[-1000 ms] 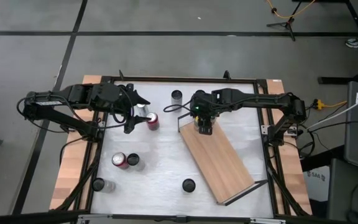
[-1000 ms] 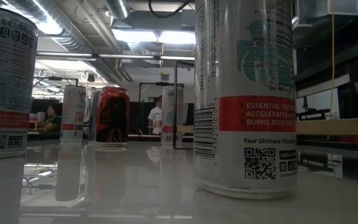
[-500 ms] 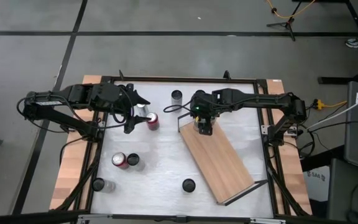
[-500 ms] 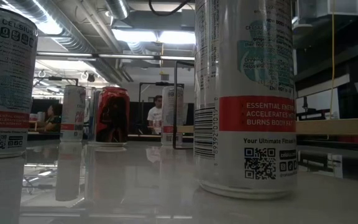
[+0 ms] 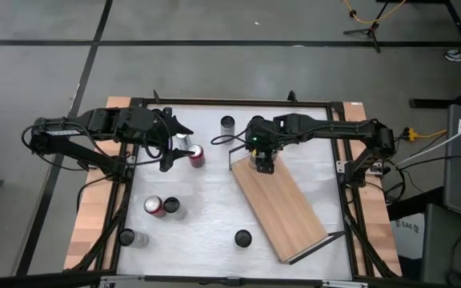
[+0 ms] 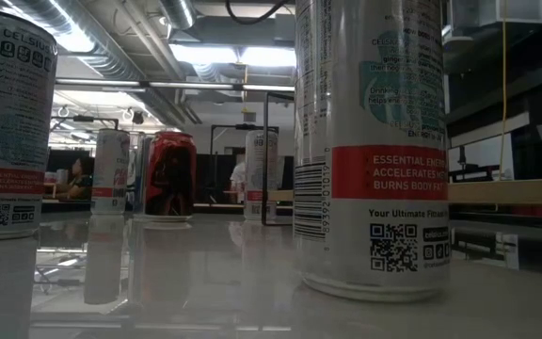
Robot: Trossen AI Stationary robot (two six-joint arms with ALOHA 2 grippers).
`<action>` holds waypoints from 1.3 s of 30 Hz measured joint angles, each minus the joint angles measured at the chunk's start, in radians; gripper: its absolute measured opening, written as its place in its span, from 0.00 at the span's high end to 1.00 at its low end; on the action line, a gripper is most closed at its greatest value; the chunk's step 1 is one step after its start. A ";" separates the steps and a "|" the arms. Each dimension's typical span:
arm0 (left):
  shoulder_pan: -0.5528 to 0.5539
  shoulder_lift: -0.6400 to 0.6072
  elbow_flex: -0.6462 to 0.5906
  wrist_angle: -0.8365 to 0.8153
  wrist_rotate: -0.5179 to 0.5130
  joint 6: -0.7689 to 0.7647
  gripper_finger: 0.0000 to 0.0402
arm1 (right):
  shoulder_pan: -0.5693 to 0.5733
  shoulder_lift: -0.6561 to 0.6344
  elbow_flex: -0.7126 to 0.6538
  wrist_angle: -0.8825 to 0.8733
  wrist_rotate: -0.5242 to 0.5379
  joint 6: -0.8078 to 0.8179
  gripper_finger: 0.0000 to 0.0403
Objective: Place canned beverage on shelf
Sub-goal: Put the blue soda can on the shelf aligned with the other blue soda can, then put the blue soda can on the shelf aligned with the other blue soda cans
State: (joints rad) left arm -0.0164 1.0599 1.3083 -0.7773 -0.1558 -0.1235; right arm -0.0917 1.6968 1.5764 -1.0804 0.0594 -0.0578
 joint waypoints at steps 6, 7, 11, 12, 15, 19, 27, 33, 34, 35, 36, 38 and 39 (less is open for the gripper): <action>0.000 0.000 0.000 0.000 0.000 0.000 0.23 | 0.000 -0.020 0.000 -0.012 -0.027 0.000 0.19; 0.000 0.000 0.000 0.000 0.000 0.000 0.23 | 0.000 -0.022 0.000 -0.015 -0.027 0.000 0.19; 0.000 0.000 0.000 0.001 0.000 0.000 0.23 | 0.000 -0.027 0.000 -0.028 -0.030 0.000 0.19; 0.000 0.000 0.000 0.002 0.000 0.002 0.23 | 0.000 -0.029 0.000 -0.028 -0.031 0.000 0.19; 0.000 0.000 0.000 0.003 0.000 0.002 0.23 | 0.000 -0.035 0.000 -0.031 -0.034 0.000 0.19; 0.000 0.000 0.000 0.003 -0.035 -0.006 0.23 | 0.001 -0.043 0.000 -0.032 -0.050 0.000 0.19; 0.000 0.000 0.000 0.003 -0.173 -0.009 0.23 | 0.000 -0.060 0.000 -0.064 -0.140 0.008 0.19; 0.015 0.000 0.000 0.000 -0.174 -0.054 0.23 | 0.001 -0.088 0.000 -0.081 -0.165 0.032 0.19; 0.017 0.000 0.000 0.000 -0.175 -0.054 0.23 | 0.001 -0.094 0.000 -0.079 -0.164 0.034 0.19; 0.021 0.000 0.000 0.000 -0.175 -0.054 0.23 | 0.001 -0.100 0.000 -0.077 -0.161 0.037 0.19; 0.024 0.000 0.000 0.000 -0.174 -0.055 0.23 | 0.000 -0.105 0.000 -0.075 -0.158 0.049 0.19; 0.035 0.000 0.000 -0.003 -0.172 -0.064 0.23 | 0.001 -0.117 0.000 -0.074 -0.158 0.063 0.19; 0.043 0.000 0.000 -0.008 -0.171 -0.079 0.23 | 0.001 -0.123 0.000 -0.074 -0.158 0.073 0.19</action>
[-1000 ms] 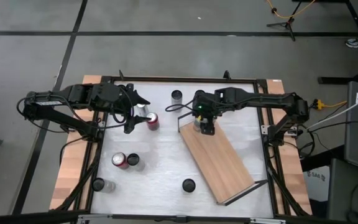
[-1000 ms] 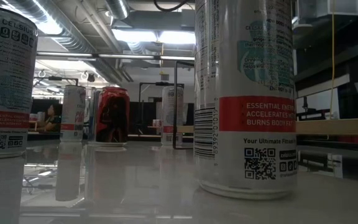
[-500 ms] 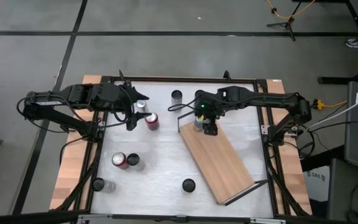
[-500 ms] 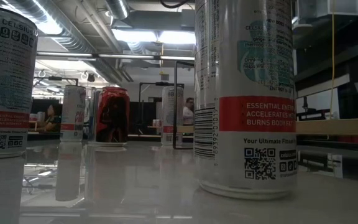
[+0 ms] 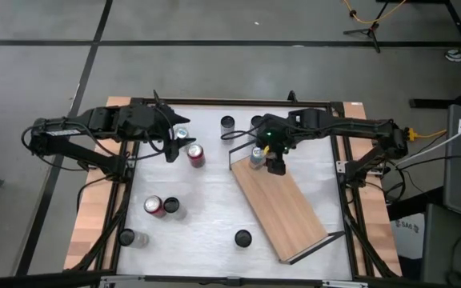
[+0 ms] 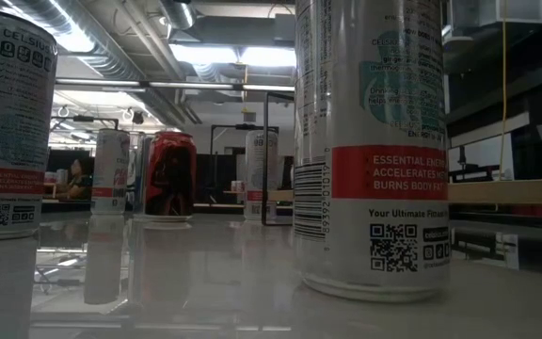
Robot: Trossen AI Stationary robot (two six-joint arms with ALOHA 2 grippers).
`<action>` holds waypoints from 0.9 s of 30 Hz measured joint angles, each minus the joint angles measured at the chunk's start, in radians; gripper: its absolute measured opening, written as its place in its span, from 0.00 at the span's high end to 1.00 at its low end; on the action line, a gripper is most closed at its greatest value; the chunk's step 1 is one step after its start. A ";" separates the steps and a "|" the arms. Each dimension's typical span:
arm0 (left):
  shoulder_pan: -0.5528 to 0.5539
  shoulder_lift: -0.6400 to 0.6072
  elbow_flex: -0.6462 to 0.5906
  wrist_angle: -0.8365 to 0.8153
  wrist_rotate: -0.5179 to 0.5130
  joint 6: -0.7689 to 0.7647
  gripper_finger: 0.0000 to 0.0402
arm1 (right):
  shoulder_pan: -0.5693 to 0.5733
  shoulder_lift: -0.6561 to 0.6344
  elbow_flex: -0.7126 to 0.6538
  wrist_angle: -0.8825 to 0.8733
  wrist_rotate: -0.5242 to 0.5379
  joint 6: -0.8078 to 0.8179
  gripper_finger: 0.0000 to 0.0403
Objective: Place canned beverage on shelf
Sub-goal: Put the blue soda can on the shelf aligned with the other blue soda cans
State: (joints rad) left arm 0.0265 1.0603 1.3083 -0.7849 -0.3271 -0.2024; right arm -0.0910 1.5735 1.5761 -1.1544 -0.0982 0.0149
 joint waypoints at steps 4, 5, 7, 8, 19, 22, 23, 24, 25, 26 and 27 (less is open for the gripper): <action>0.046 0.000 0.000 -0.031 0.008 -0.033 0.23 | 0.000 -0.028 0.000 0.001 0.000 0.027 0.19; 0.061 0.000 0.000 -0.042 0.011 -0.033 0.23 | 0.000 -0.035 0.000 0.002 0.000 0.033 0.19; 0.093 0.002 0.000 -0.074 0.011 -0.034 0.23 | 0.000 -0.050 0.000 0.009 0.000 0.041 0.19; 0.113 0.008 0.000 -0.090 0.011 -0.034 0.23 | 0.000 -0.054 0.000 0.012 0.000 0.045 0.19; 0.319 0.155 0.000 -0.299 0.132 -0.035 0.23 | 0.000 -0.065 0.000 0.192 -0.082 0.086 0.19; 0.354 0.212 0.000 -0.307 0.147 -0.035 0.23 | 0.000 -0.065 0.000 0.226 -0.124 0.086 0.19; 0.363 0.231 0.000 -0.308 0.159 -0.037 0.23 | 0.000 -0.065 0.000 0.236 -0.137 0.087 0.19; 0.371 0.249 0.000 -0.307 0.169 -0.045 0.23 | 0.000 -0.065 0.000 0.240 -0.147 0.086 0.19; 0.379 0.268 0.000 -0.307 0.176 -0.055 0.23 | 0.000 -0.065 0.000 0.241 -0.150 0.086 0.19; 0.386 0.285 0.000 -0.307 0.182 -0.058 0.23 | 0.000 -0.065 0.000 0.242 -0.150 0.086 0.19; 0.391 0.301 0.000 -0.307 0.184 -0.059 0.23 | 0.000 -0.065 0.000 0.242 -0.150 0.086 0.19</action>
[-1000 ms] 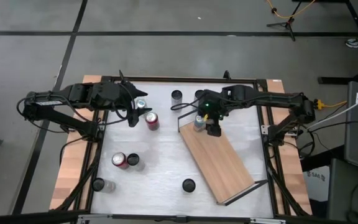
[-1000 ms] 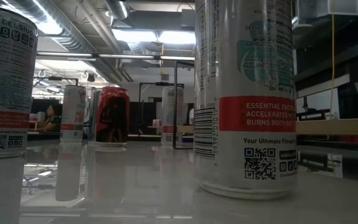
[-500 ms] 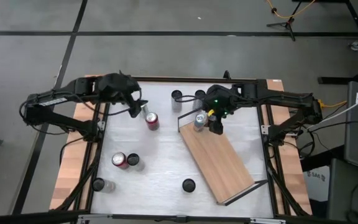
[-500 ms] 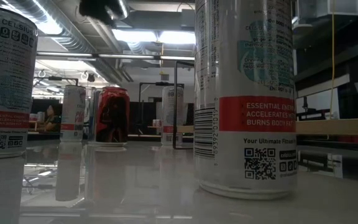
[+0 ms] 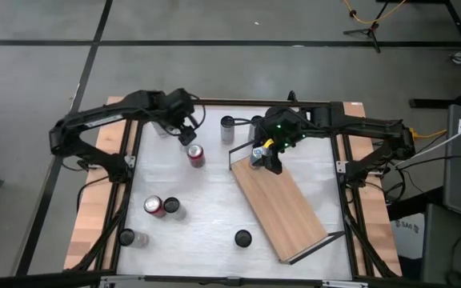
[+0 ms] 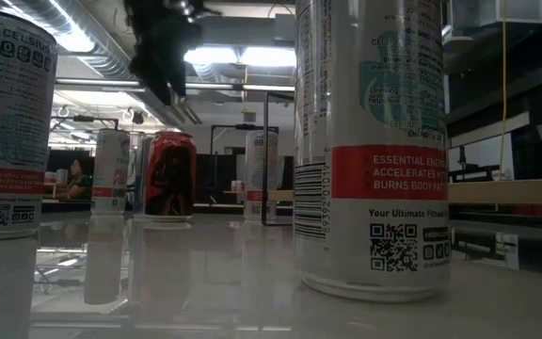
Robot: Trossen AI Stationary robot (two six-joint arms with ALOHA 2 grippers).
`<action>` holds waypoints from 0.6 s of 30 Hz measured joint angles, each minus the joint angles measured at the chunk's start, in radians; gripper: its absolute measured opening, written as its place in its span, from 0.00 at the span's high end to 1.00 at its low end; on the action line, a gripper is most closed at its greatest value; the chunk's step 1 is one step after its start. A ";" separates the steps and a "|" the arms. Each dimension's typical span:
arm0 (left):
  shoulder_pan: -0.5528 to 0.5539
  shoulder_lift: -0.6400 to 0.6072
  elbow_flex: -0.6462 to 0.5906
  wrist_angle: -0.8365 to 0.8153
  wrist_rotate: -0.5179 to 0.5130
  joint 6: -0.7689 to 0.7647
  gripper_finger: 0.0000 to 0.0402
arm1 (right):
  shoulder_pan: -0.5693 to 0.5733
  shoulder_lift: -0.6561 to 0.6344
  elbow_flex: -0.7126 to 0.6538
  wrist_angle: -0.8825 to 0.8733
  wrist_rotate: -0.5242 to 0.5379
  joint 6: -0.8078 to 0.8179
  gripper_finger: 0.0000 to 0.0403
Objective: Place canned beverage on shelf
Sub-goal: Put the blue soda can on the shelf aligned with the other blue soda cans
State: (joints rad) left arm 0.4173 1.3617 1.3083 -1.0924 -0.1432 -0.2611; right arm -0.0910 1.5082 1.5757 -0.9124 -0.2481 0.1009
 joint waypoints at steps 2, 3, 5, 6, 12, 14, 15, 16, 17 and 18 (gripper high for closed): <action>0.010 0.027 0.000 0.000 0.000 0.000 0.23 | 0.000 0.000 0.000 0.000 0.000 0.000 0.19; 0.014 0.040 0.000 0.000 0.000 0.000 0.23 | 0.000 0.000 0.000 0.000 0.000 0.000 0.19; 0.023 0.061 0.000 -0.001 0.000 0.000 0.23 | 0.000 0.000 0.000 0.000 0.000 0.000 0.19; 0.027 0.069 0.000 -0.005 0.000 -0.001 0.23 | 0.000 0.000 0.000 0.000 0.000 0.000 0.19; 0.056 0.096 0.000 -0.063 -0.036 -0.007 0.23 | 0.000 0.001 0.000 -0.001 0.000 -0.001 0.19; 0.064 0.098 0.000 -0.071 -0.031 -0.036 0.23 | 0.000 0.001 0.000 -0.001 0.000 -0.002 0.19; 0.068 0.099 0.000 -0.072 -0.028 -0.048 0.23 | 0.000 0.001 0.000 -0.001 0.000 -0.004 0.19; 0.069 0.099 0.000 -0.071 -0.028 -0.056 0.23 | 0.000 0.001 0.000 -0.001 0.000 -0.005 0.19; 0.069 0.099 0.000 -0.071 -0.028 -0.072 0.23 | 0.000 0.001 0.000 -0.001 0.000 -0.007 0.19; 0.069 0.099 0.000 -0.071 -0.028 -0.088 0.23 | 0.000 0.001 0.000 -0.001 0.000 -0.010 0.19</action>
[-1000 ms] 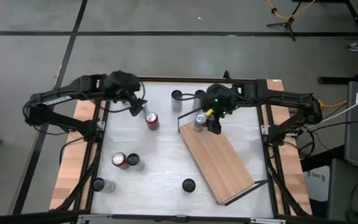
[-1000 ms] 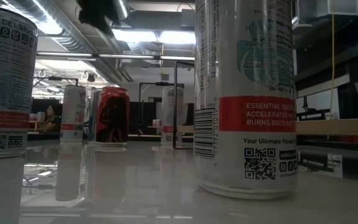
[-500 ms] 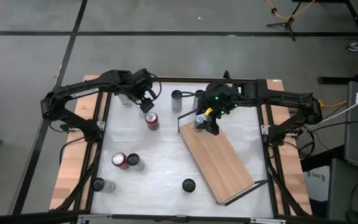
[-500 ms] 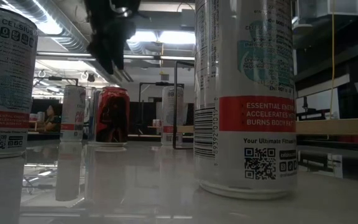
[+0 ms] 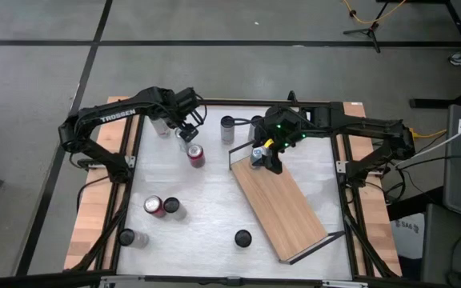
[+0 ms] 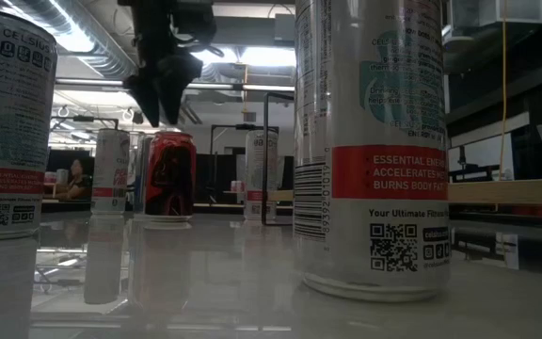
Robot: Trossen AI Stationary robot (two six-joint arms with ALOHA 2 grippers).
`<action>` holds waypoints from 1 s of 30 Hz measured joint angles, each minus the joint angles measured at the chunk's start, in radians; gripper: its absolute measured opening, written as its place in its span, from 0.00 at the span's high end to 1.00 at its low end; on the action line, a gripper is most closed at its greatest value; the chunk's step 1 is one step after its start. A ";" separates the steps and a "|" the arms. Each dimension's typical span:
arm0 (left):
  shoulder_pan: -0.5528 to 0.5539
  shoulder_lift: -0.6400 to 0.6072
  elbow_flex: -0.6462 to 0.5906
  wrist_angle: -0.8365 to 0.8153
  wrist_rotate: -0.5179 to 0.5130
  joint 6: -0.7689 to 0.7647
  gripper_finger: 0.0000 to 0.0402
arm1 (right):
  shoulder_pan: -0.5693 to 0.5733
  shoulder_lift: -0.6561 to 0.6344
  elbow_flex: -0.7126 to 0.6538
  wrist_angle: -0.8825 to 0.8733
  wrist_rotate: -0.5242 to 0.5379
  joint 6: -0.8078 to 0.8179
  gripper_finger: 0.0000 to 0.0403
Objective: Place canned beverage on shelf
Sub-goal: Put the blue soda can on the shelf aligned with the other blue soda cans
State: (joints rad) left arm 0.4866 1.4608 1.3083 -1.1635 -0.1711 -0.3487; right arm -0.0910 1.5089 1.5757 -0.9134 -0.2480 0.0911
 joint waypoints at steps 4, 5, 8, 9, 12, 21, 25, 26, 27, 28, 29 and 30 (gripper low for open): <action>0.000 0.000 0.000 -0.007 0.001 -0.044 0.23 | 0.000 0.000 0.000 0.000 0.000 -0.021 0.19; 0.000 0.000 -0.002 -0.005 0.001 -0.053 0.23 | 0.000 0.000 0.000 0.000 0.000 -0.021 0.19; 0.000 0.000 -0.037 0.001 0.001 -0.087 0.23 | 0.000 0.000 0.000 -0.001 0.000 -0.022 0.19; 0.000 0.000 -0.053 0.001 0.001 -0.094 0.23 | 0.000 0.000 0.000 -0.001 0.000 -0.025 0.19; -0.001 -0.001 -0.102 0.007 0.005 -0.102 0.23 | 0.000 0.000 0.000 -0.001 0.000 -0.036 0.19; -0.011 0.000 -0.162 0.031 0.016 -0.173 0.23 | 0.000 0.000 0.000 -0.001 0.000 -0.048 0.19; -0.011 0.000 -0.163 0.042 0.017 -0.175 0.25 | 0.000 0.000 0.000 -0.001 0.000 -0.062 0.19; -0.011 0.000 -0.163 0.047 0.016 -0.175 0.26 | 0.000 0.000 0.000 -0.001 0.000 -0.071 0.19; -0.011 0.000 -0.163 0.056 0.017 -0.174 0.27 | 0.000 0.000 0.000 -0.001 0.000 -0.074 0.19; -0.011 0.000 -0.163 0.068 0.016 -0.174 0.28 | 0.000 0.000 0.000 -0.001 0.000 -0.074 0.19; -0.011 0.000 -0.163 0.079 0.017 -0.174 0.28 | 0.000 0.000 0.000 -0.001 0.000 -0.074 0.19; -0.011 0.000 -0.163 0.086 0.016 -0.176 0.29 | 0.000 0.000 0.000 -0.001 0.000 -0.074 0.19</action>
State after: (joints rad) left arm 0.4751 1.4605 1.1454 -1.0776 -0.1547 -0.5243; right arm -0.0910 1.5093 1.5757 -0.9146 -0.2478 0.0170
